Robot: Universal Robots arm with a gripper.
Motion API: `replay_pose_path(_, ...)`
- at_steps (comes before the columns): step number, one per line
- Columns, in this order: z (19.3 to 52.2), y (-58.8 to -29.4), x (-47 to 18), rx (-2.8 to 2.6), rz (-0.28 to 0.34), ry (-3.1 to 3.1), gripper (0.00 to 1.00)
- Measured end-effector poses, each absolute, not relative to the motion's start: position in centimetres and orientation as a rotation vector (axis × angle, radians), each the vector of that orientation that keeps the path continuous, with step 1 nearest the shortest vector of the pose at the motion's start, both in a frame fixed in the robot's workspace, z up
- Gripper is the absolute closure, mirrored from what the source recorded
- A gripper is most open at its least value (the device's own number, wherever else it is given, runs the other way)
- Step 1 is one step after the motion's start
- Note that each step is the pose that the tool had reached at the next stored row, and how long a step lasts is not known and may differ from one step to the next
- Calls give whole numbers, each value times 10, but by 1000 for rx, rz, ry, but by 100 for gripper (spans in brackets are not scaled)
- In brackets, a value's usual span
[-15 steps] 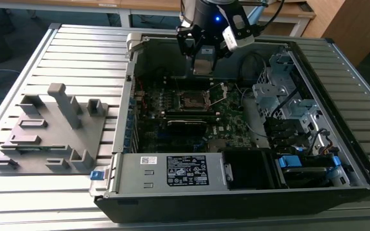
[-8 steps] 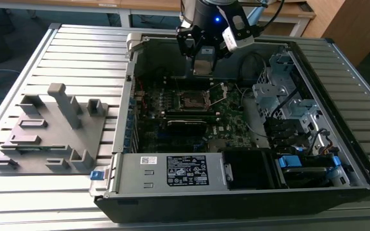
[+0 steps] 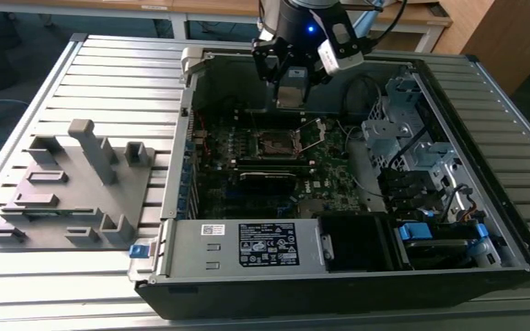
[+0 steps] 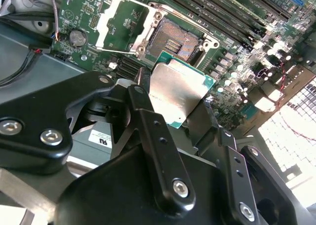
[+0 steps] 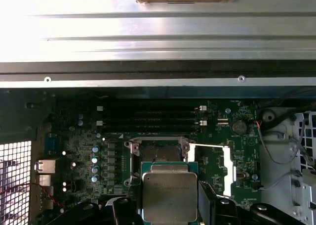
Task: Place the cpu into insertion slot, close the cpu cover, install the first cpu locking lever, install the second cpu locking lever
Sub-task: 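Place the cpu into insertion slot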
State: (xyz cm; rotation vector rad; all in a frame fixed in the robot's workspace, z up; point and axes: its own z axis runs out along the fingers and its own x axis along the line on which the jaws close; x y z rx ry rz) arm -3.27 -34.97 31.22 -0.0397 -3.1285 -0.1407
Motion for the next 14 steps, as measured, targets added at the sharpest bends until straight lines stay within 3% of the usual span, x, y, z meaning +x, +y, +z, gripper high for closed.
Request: replay_pose_path(14,310,-350,-33,-39,-141,-3129,46)
